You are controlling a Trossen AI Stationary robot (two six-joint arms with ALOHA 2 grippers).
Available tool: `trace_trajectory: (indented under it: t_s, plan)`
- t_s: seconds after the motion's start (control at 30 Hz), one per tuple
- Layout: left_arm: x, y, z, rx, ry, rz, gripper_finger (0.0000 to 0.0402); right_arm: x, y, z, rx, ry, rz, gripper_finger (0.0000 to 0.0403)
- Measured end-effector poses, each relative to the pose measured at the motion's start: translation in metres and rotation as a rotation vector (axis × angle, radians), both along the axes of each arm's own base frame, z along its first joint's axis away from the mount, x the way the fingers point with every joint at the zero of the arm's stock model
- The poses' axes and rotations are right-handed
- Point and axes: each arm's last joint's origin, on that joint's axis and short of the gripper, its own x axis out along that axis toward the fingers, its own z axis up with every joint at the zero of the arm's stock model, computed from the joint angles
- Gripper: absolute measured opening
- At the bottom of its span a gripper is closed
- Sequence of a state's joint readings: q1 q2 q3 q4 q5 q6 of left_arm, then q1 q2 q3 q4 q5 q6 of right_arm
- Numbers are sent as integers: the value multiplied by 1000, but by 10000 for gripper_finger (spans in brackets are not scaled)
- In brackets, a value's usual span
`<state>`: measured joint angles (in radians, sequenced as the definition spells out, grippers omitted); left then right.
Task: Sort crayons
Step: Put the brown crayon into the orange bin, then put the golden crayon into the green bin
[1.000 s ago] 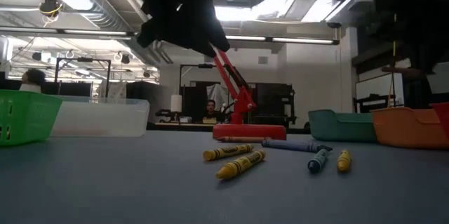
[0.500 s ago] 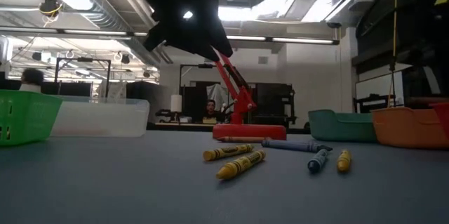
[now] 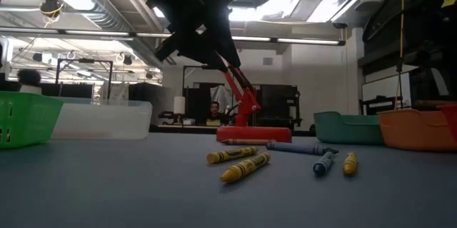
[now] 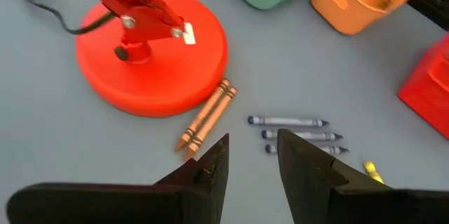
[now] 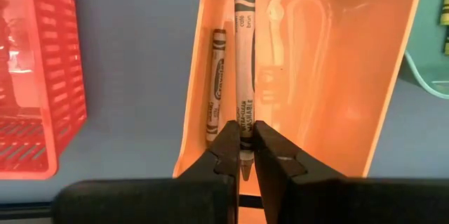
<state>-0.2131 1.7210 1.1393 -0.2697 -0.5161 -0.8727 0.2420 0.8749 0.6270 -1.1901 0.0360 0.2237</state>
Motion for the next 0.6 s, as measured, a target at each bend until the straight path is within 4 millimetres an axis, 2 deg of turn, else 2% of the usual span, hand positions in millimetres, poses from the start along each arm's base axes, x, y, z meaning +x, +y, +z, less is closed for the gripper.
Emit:
trace_trajectory:
  t_s: [0.13,0.43,0.6]
  plan:
    - [1,-6,1,-20,-6,-68,105,0,0,0,-7,-3,-7,33]
    - [1,-28,6,-36,-67,-144,105,1,0,0,-4,-14,-8,118]
    - [-2,-41,6,-41,-78,-182,105,1,0,0,-3,-15,-8,137]
